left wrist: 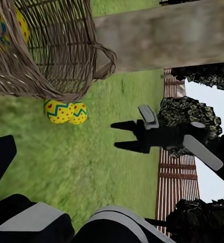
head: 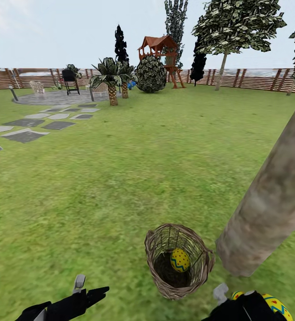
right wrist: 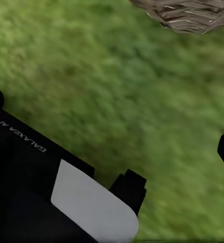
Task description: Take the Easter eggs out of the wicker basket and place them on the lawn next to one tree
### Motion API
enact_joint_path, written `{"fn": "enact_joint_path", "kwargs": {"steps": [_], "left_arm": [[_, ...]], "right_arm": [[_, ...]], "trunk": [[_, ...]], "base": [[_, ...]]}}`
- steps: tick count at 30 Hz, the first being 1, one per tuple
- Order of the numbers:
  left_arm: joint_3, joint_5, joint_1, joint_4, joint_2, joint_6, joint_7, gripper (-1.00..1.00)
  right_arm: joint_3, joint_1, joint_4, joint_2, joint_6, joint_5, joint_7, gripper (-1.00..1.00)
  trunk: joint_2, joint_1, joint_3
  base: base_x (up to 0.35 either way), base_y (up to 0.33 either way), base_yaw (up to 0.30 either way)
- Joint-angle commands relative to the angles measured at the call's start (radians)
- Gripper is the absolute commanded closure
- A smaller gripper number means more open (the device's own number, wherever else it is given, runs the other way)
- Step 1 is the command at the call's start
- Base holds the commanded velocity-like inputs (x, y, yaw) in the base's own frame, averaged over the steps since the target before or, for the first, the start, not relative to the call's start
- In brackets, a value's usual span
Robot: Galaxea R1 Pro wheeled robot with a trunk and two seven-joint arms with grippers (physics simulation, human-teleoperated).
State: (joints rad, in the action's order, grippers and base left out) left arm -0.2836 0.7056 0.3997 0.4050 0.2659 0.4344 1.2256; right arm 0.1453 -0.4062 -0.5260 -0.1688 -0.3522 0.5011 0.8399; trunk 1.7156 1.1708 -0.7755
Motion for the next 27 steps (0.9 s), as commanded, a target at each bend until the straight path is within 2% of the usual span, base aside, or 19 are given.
{"fn": "enact_joint_path", "kwargs": {"steps": [1,4,9,10,12,15,19,27], "left_arm": [[-0.006,0.009,0.001,0.0,0.001,0.01,0.001,-1.0],[-0.006,0.01,0.001,0.001,0.002,0.009,0.003,-1.0],[-0.006,0.01,0.001,0.001,0.001,0.01,0.003,-1.0],[-0.006,0.01,0.001,0.001,0.001,0.01,0.003,-1.0],[-0.006,0.01,0.001,0.001,0.0,0.01,0.002,-1.0],[-0.005,0.01,0.001,0.001,-0.002,0.01,0.002,-1.0],[-0.005,0.009,0.001,0.0,-0.001,0.01,0.0,-1.0],[-0.005,0.009,0.001,0.001,-0.002,0.01,-0.026,-1.0]], "right_arm": [[0.006,0.0,-0.008,-0.003,-0.017,0.006,0.011,-1.0],[0.007,0.0,-0.056,-0.019,-0.067,0.004,0.052,-1.0],[0.007,0.001,-0.151,-0.043,-0.143,0.004,0.169,-1.0],[0.007,0.002,-0.195,-0.047,-0.166,0.004,0.213,-1.0],[0.007,0.003,-0.246,-0.047,-0.184,0.004,0.263,-1.0],[0.007,0.006,-0.376,-0.043,-0.205,0.006,0.35,-1.0],[0.007,0.009,-0.503,-0.04,-0.236,0.007,0.387,-1.0],[0.007,0.009,-0.754,-0.039,-0.407,0.006,0.393,-1.0]], "trunk": [[0.0,0.0,-0.001],[0.0,0.0,-0.001],[0.0,0.0,-0.001],[0.0,0.0,-0.001],[0.0,0.0,-0.001],[0.0,0.0,-0.001],[0.0,0.0,-0.001],[0.0,0.0,-0.001]], "base": [[0.0,0.0,0.0],[0.0,0.0,0.0],[0.0,0.0,0.0],[0.0,0.0,0.0],[0.0,0.0,0.0],[0.0,0.0,0.0],[0.0,0.0,0.0],[0.0,0.0,0.0]]}}
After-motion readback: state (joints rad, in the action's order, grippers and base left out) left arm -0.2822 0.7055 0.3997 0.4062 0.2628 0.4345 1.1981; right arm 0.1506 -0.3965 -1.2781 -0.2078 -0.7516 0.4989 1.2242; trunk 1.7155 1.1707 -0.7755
